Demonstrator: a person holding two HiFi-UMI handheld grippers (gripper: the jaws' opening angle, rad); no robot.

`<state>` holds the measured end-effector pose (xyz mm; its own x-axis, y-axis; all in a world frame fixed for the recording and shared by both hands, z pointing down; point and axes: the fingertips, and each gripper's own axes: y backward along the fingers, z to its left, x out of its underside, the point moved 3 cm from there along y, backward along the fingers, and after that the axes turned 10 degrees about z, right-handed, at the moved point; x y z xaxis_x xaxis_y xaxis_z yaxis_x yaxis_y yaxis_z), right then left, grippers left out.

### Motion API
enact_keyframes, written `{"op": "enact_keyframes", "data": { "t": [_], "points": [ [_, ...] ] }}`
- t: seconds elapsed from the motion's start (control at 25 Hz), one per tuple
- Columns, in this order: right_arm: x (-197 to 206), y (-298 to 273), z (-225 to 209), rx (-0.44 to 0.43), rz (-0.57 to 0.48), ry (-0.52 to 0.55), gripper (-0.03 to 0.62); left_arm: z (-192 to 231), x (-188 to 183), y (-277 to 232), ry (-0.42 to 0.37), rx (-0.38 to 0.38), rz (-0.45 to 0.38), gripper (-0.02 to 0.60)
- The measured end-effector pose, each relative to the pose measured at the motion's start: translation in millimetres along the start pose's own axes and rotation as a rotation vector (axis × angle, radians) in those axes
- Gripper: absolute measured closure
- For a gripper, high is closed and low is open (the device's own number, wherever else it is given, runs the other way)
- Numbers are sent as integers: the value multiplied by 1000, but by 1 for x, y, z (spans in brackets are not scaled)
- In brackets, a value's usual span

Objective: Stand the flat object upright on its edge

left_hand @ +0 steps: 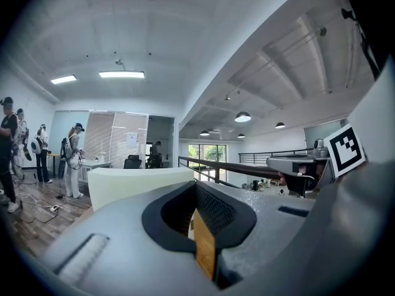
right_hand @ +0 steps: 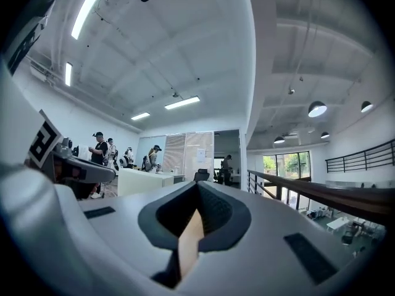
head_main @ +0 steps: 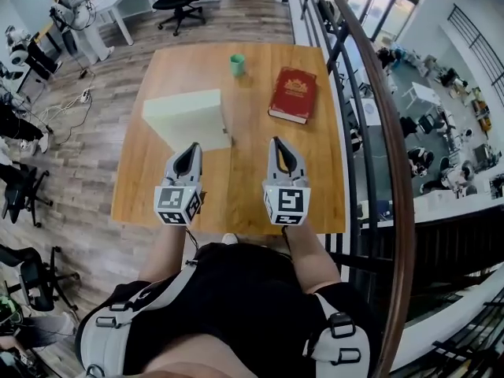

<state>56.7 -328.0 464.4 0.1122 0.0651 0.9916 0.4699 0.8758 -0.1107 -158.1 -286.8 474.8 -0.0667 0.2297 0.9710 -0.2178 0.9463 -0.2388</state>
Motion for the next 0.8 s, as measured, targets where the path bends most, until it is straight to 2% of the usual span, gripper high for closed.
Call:
{"op": "enact_keyframes", "data": {
  "t": [0.24, 0.8],
  "points": [
    [2, 11, -11, 19, 2, -16, 589, -17, 2, -9, 17, 45, 12, 577],
    [5, 26, -22, 5, -9, -14, 589, -36, -6, -10, -11, 72, 1, 577]
  ]
}}
